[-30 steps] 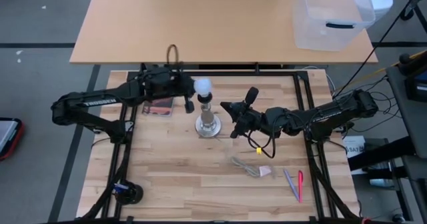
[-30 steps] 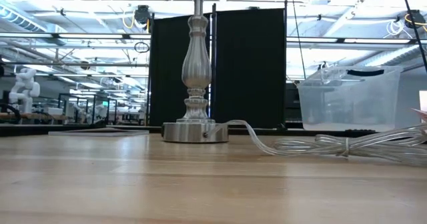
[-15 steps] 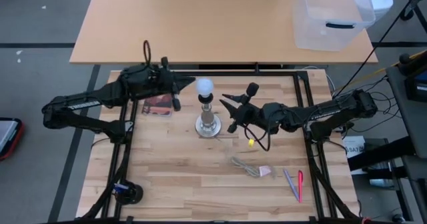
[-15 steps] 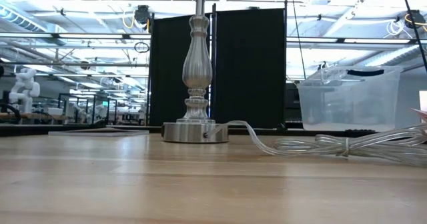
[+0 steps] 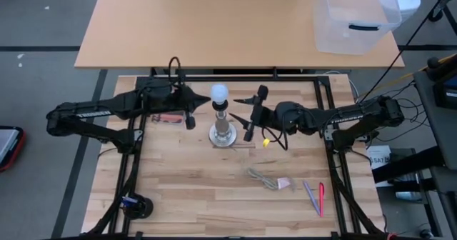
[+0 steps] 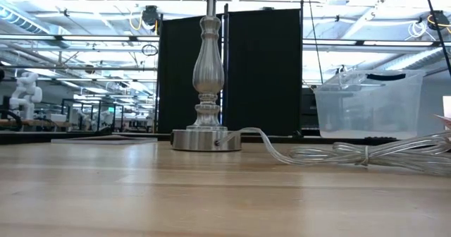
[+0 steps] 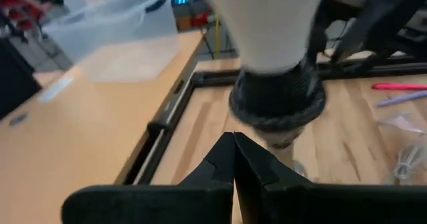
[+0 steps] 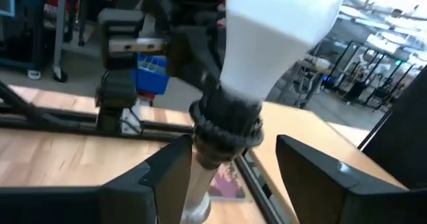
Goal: Screw lightbulb
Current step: Insert the lightbulb into the silver lamp
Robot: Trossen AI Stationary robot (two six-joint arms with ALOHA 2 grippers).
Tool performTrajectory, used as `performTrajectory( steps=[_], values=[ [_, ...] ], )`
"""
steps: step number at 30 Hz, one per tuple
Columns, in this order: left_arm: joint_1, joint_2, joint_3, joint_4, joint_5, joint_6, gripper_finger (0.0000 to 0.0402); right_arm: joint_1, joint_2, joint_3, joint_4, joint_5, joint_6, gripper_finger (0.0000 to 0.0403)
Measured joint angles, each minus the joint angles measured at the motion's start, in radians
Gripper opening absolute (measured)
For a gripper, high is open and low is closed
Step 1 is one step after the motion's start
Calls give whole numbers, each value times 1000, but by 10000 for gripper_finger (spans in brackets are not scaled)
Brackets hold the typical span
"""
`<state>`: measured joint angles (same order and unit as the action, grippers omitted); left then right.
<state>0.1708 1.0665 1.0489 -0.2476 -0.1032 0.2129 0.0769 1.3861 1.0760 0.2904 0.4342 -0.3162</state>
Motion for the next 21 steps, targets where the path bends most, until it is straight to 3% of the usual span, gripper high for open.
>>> performTrajectory(
  steps=[8,17,21],
  values=[
    [-24,-17,0,73,20,36,2,0,0,0,165,-34,-85,215],
    [-45,-78,0,81,20,59,2,-11,0,41,224,-45,-152,214],
    [-79,-85,0,85,20,89,2,-11,0,42,252,-44,-212,185]
  ],
)
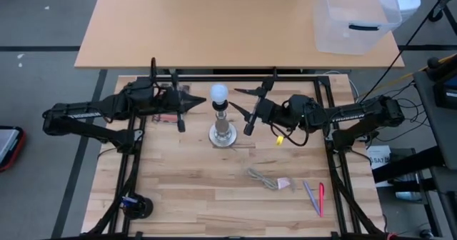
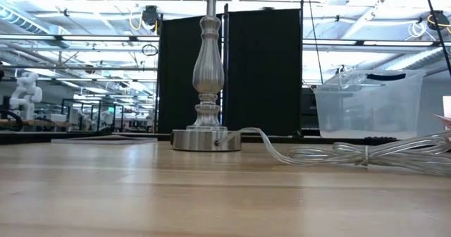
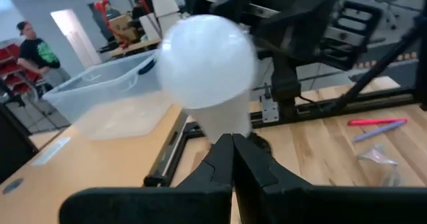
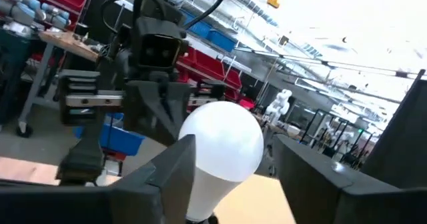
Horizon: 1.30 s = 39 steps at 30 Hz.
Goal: Screw lightbulb
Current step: Insert the lightbulb into the silver lamp
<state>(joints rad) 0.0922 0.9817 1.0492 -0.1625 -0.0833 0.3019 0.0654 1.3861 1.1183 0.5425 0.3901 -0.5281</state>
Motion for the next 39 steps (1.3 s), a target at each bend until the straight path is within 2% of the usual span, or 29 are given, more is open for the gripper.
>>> performTrajectory(
  steps=[3,7,9,13,22,39],
  values=[
    [-20,-1,0,0,0,26,2,0,0,0,-20,7,-31,133],
    [-44,-1,0,11,0,76,2,0,0,0,-45,7,-70,35],
    [-56,0,0,44,0,104,2,0,0,0,-45,11,-95,11],
    [-64,-1,0,112,0,136,2,-13,0,0,-27,58,-114,9],
    [-37,61,0,213,1,132,2,-68,9,0,-31,51,-89,1],
    [24,79,0,203,1,74,2,-50,22,1,-54,49,-105,0]
  ],
)
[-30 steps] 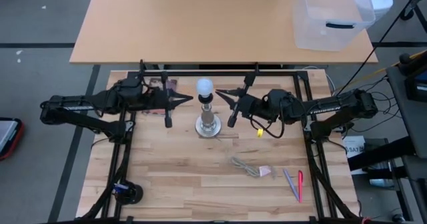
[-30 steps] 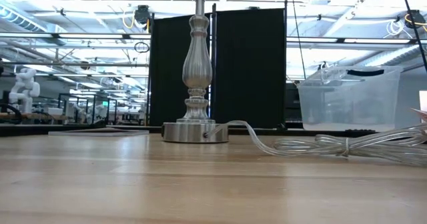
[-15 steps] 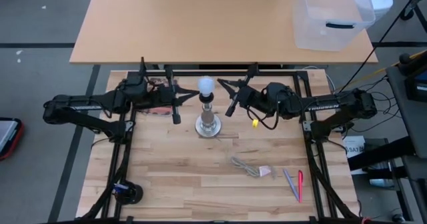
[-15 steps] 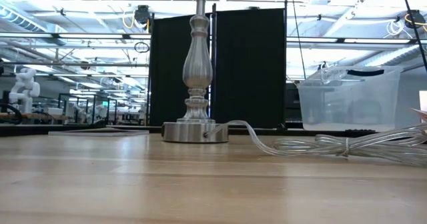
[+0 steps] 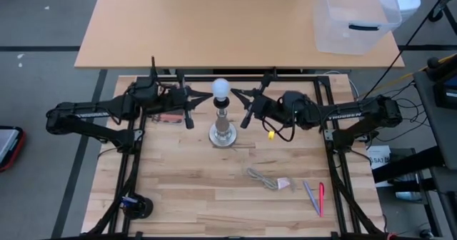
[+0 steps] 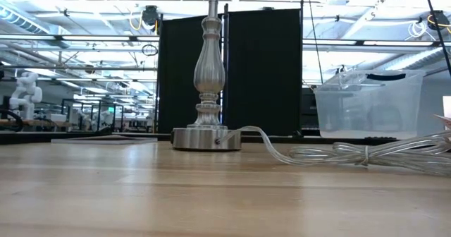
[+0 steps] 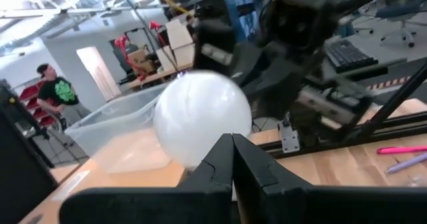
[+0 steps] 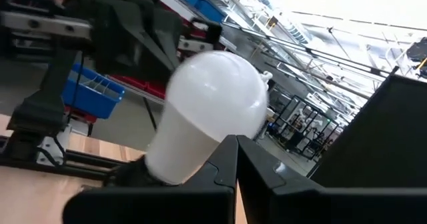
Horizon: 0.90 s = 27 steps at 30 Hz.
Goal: Screw lightbulb
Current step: Insert the lightbulb into the silver lamp
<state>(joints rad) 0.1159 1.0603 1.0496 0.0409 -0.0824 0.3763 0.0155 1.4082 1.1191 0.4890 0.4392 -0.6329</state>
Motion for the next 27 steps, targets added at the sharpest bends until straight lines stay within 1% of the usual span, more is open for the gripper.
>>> performTrajectory(
  steps=[10,15,17,21,27],
  values=[
    [18,1,0,-37,-1,-11,2,63,0,0,-14,-4,-52,0],
    [18,1,0,-62,-50,-11,2,88,0,0,-66,6,-52,0],
    [17,0,0,-63,-50,-11,2,84,2,-1,-73,9,-42,0],
    [2,-8,0,-53,-33,-10,2,59,4,-1,-72,60,-41,0],
    [-24,-8,0,-54,-31,-8,2,6,8,2,-39,59,-40,0]
  ],
)
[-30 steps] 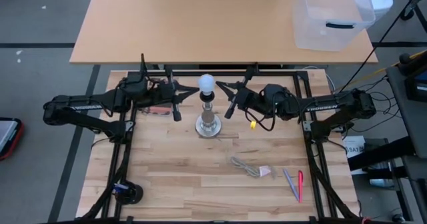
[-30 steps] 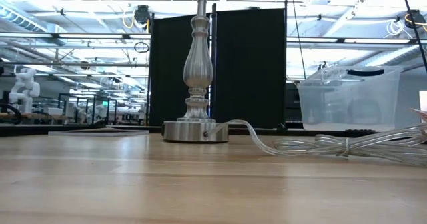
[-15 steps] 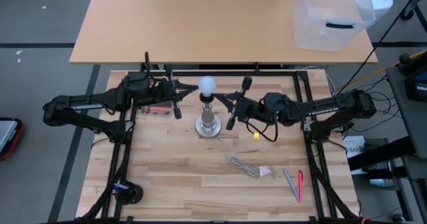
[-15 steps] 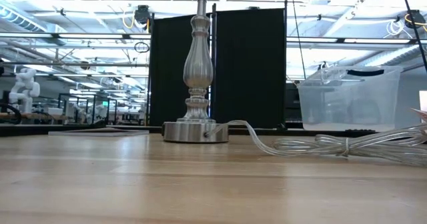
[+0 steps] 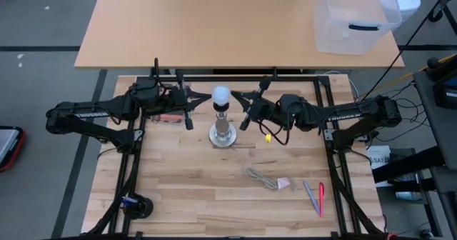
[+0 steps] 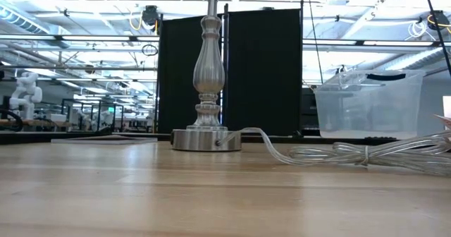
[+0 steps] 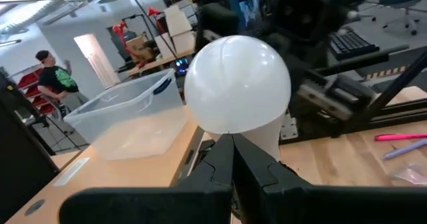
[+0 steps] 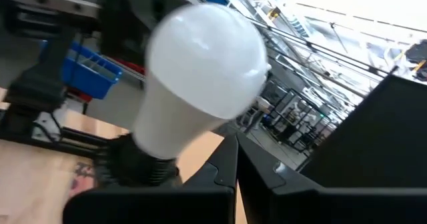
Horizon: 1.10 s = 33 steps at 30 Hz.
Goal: Screw lightbulb
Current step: Insert the lightbulb into the silver lamp
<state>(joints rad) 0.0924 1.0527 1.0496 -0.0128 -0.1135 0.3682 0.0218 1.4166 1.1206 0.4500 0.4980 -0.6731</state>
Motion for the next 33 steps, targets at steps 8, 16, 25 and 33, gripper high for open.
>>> performTrajectory(
  steps=[8,16,25,33],
  values=[
    [-46,-21,0,11,4,34,2,-36,1,14,66,-38,-26,0],
    [-55,-28,0,16,4,35,2,-61,85,174,-61,-55,-17,0],
    [-43,-27,0,23,4,60,2,-80,120,199,-96,-54,33,0],
    [5,-25,0,16,20,60,2,-42,116,199,-132,-27,18,0]
  ],
)
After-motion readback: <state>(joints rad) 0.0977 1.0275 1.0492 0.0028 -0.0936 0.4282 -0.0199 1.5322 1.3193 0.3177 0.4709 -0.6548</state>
